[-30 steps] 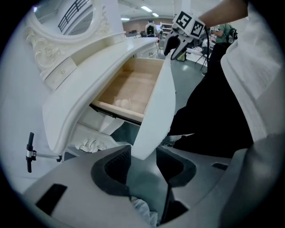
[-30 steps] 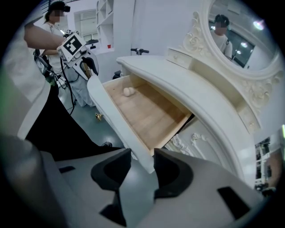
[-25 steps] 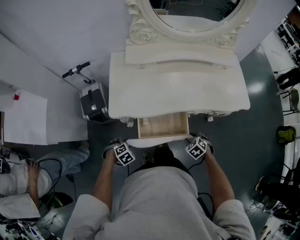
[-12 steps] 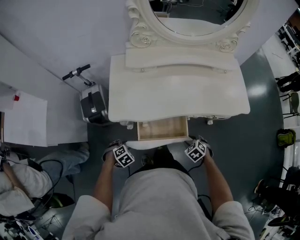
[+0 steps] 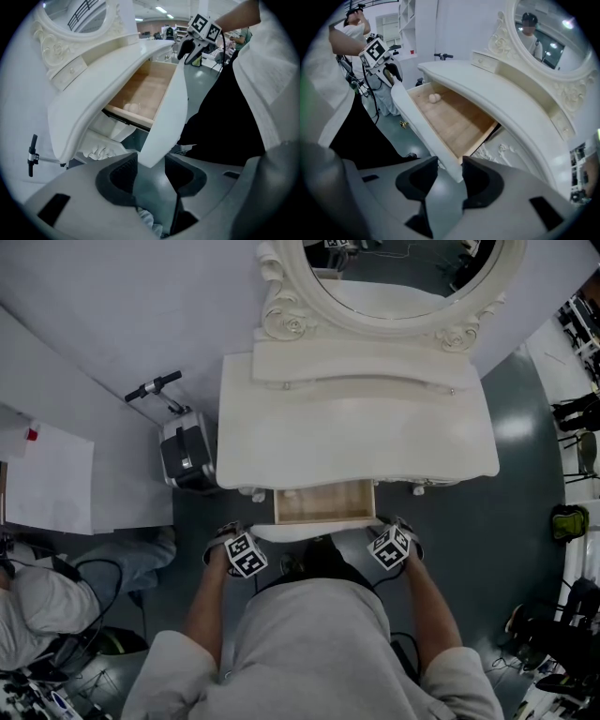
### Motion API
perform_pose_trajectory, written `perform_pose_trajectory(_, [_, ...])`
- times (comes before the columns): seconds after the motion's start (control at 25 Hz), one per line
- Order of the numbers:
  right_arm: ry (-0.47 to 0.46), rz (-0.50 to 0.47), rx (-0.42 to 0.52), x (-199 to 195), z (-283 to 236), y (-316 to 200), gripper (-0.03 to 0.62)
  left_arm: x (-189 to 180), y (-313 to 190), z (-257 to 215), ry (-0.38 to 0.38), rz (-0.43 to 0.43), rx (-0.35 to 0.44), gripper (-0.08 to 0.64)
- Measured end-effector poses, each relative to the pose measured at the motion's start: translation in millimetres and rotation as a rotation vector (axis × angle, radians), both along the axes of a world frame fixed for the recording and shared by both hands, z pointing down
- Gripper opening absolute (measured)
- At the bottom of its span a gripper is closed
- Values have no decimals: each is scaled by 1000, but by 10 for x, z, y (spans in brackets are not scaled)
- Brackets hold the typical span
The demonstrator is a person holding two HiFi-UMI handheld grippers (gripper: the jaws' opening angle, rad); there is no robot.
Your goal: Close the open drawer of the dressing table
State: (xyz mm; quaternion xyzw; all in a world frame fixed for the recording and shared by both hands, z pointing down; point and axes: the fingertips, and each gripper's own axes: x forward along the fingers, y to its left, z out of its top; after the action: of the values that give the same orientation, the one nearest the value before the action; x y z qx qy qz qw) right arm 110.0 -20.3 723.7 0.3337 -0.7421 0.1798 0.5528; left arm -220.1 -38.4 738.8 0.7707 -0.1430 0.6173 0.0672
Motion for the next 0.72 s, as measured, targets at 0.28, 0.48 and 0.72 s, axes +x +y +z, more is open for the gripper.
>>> perform_pose_trajectory(0.28, [3,3,3,2,-2,-65,169,-2,-61,3,9,-11,3,178])
perform_pose_trajectory(0.48, [1,5,5,13,-1,-104,170,10,-109,-3,12,-11,5,178])
perform_pose_trajectory(0.72, [2,8,10,8,-10,-149,170,4,-148,-6,11,-9,0,178])
